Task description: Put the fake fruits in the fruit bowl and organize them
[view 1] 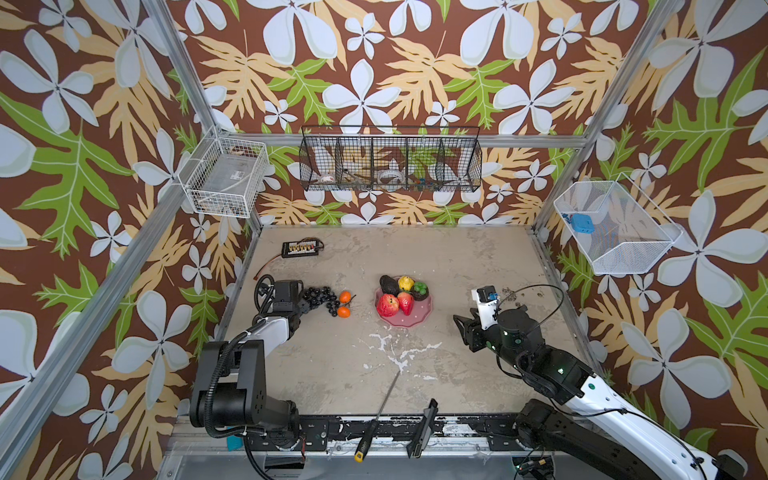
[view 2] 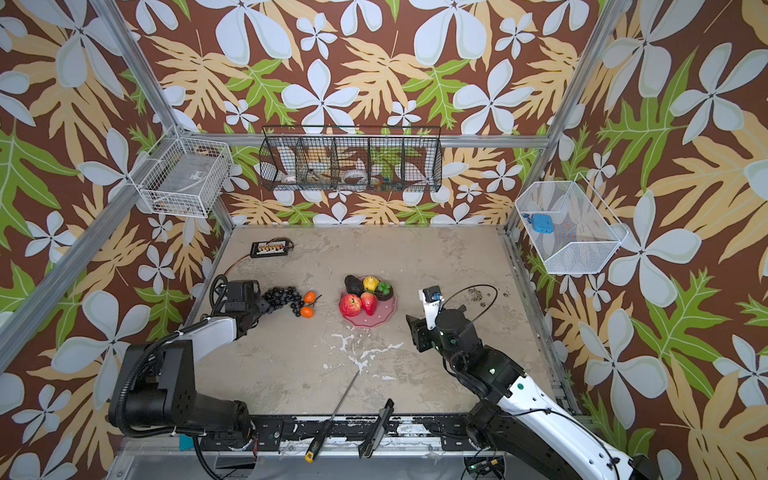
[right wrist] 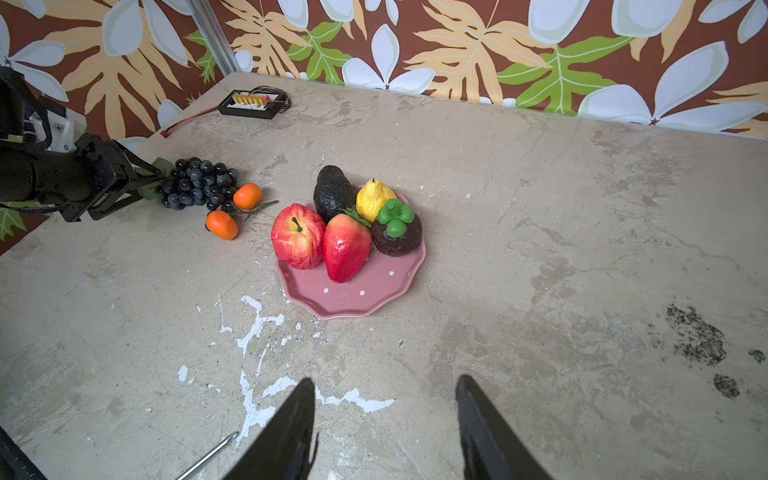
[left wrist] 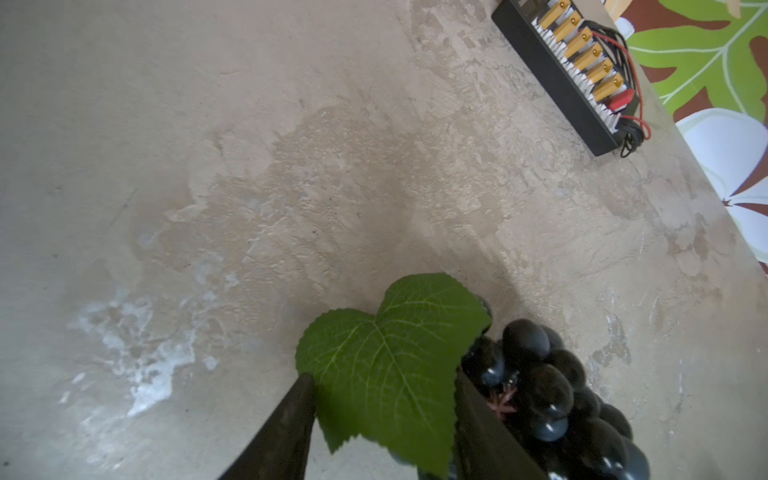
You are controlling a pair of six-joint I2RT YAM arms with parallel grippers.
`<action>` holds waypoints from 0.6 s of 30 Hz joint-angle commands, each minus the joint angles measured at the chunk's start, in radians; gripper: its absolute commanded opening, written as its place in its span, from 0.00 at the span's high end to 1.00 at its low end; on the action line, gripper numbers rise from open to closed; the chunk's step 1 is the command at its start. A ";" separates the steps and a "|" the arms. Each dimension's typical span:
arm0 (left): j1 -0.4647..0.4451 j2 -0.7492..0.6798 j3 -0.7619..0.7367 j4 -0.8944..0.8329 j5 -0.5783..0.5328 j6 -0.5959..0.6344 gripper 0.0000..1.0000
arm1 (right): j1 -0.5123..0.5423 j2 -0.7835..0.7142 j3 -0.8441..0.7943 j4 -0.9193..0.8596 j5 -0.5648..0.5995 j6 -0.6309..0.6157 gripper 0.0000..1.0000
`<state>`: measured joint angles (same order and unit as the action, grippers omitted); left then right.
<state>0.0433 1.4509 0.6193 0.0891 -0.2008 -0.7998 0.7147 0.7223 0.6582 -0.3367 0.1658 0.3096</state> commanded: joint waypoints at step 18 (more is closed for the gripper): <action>0.091 0.146 0.090 0.074 0.109 -0.044 0.51 | 0.000 0.017 -0.002 0.016 0.000 0.002 0.46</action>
<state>0.1307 1.5864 0.6937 0.1539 -0.0975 -0.8364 0.7147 0.7387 0.6563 -0.3367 0.1638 0.3099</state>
